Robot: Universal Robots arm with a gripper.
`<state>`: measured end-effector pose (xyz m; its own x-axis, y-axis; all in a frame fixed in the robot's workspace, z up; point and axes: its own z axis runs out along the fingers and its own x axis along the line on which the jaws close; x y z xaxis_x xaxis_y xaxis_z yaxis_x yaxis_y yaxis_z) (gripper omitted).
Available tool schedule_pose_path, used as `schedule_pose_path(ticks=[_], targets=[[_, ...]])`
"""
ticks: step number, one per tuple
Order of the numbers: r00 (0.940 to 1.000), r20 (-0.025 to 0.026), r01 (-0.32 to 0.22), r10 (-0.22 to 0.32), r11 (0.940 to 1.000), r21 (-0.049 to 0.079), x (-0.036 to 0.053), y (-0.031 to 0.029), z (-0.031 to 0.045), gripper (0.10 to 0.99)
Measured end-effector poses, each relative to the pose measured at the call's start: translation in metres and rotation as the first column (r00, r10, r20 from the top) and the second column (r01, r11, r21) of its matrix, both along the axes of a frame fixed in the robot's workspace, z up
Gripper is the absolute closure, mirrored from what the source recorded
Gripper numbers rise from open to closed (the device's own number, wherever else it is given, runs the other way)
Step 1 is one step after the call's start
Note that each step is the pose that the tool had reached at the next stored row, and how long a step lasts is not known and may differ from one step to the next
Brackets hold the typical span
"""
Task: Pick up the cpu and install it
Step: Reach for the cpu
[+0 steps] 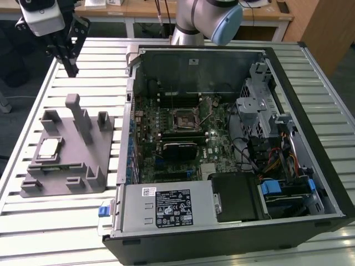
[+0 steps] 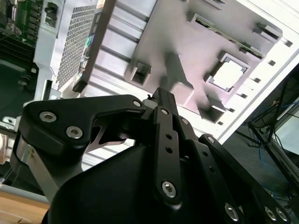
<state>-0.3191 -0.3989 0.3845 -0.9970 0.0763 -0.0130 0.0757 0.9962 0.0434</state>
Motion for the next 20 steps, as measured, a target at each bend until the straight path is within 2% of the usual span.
schedule_pose_path(ticks=[6,15,20], targets=[[1.0,-0.0005,0.0,0.0,1.0,0.0,-0.0178,-0.0009,-0.0011,0.973],[0.9999,-0.0005,-0.012,0.012,0.9999,0.0,-0.0365,-0.0097,-0.0036,0.973],[0.9999,-0.0005,-0.013,0.013,0.9999,0.0,-0.0535,-0.0119,-0.0045,0.973]])
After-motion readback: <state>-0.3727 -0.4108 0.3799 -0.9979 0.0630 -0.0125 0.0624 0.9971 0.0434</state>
